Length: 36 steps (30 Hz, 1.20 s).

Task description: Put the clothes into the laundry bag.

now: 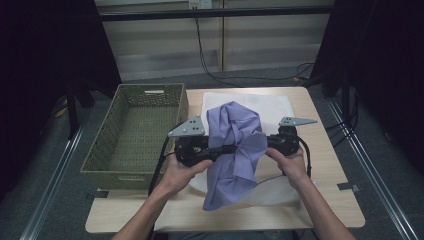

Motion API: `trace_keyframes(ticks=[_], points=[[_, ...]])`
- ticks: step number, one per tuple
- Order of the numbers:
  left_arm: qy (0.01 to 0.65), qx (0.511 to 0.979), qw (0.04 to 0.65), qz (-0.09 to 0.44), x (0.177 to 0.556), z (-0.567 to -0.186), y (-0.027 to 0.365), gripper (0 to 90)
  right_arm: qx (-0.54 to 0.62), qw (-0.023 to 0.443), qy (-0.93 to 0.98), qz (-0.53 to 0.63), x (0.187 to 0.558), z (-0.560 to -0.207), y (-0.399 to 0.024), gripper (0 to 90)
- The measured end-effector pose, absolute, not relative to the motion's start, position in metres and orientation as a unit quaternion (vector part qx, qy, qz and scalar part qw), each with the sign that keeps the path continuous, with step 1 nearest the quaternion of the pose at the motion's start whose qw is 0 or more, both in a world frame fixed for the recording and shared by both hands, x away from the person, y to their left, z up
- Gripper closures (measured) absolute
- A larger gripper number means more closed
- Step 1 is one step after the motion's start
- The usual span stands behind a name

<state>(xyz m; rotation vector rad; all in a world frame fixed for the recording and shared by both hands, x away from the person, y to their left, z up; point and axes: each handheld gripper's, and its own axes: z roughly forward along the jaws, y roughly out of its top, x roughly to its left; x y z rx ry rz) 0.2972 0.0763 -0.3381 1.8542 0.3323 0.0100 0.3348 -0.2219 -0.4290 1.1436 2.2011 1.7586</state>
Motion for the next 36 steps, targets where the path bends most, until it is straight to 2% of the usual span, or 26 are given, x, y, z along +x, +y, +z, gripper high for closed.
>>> trace_keyframes(ticks=[36], points=[[0.118,0.845,0.521,-0.027,0.299,-0.389,0.035,82.6,0.377,0.052,0.721,0.579,0.336,-0.428,-0.227,88.9]])
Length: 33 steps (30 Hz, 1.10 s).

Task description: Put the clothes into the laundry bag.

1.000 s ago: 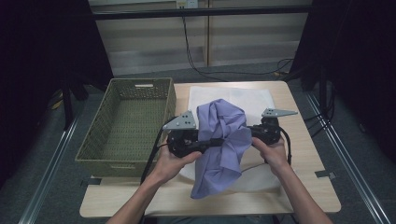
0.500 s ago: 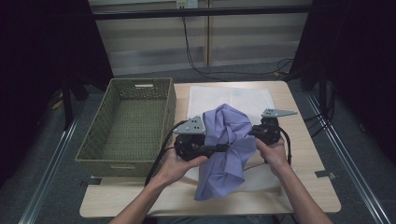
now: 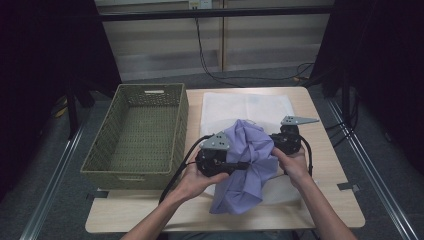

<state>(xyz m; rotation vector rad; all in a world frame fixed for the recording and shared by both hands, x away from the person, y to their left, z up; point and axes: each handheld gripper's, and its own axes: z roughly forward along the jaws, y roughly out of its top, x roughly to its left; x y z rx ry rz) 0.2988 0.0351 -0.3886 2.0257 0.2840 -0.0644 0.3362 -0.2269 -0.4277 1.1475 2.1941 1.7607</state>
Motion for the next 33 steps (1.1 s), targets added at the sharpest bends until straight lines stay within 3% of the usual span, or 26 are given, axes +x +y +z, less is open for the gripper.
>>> trace_keyframes(ticks=[33], points=[[0.112,0.878,0.464,-0.022,0.296,-0.423,0.013,82.2,0.384,0.051,0.719,0.576,0.336,-0.428,-0.229,89.0]])
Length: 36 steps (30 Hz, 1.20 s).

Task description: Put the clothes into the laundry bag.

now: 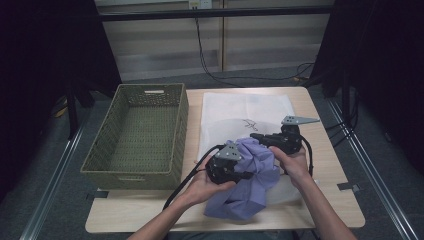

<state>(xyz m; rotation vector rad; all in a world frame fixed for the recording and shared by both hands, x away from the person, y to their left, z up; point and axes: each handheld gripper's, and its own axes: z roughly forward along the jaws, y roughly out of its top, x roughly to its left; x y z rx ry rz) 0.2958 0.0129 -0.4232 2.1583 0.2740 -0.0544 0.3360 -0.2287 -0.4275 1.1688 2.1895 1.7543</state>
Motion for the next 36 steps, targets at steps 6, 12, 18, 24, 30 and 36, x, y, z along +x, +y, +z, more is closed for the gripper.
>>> trace_keyframes(ticks=[6,12,18,24,30,36], points=[[0.126,0.881,0.456,-0.030,0.298,-0.432,0.012,82.2,0.383,0.053,0.719,0.577,0.335,-0.427,-0.230,88.9],[0.121,0.887,0.445,-0.029,0.299,-0.437,0.009,82.2,0.383,0.052,0.722,0.574,0.336,-0.428,-0.229,89.0],[0.124,0.891,0.437,-0.030,0.300,-0.444,0.001,82.2,0.383,0.055,0.720,0.577,0.335,-0.426,-0.230,88.9],[0.131,0.892,0.431,-0.036,0.302,-0.451,-0.006,82.2,0.381,0.054,0.719,0.579,0.334,-0.425,-0.231,89.0],[0.141,0.895,0.422,-0.039,0.309,-0.460,-0.012,82.2,0.384,0.057,0.717,0.580,0.331,-0.423,-0.234,88.9],[0.159,0.898,0.409,-0.041,0.313,-0.472,-0.017,82.1,0.384,0.058,0.716,0.581,0.326,-0.421,-0.238,88.9]])
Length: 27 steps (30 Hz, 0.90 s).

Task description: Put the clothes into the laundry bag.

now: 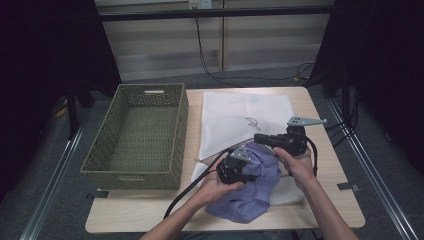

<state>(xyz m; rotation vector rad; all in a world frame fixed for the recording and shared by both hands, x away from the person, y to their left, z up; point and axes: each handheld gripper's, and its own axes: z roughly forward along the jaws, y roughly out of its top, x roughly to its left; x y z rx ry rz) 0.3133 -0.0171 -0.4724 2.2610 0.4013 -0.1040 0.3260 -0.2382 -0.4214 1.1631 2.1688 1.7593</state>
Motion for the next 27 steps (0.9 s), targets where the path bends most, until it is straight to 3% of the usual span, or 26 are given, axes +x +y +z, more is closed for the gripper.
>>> trace_keyframes(ticks=[18,27], points=[[0.172,0.907,0.383,-0.033,0.315,-0.487,-0.022,81.6,0.389,0.043,0.745,0.540,0.306,-0.440,-0.236,88.8],[0.196,0.892,0.405,-0.039,0.314,-0.495,-0.020,80.9,0.389,0.032,0.756,0.526,0.300,-0.455,-0.231,88.7]])
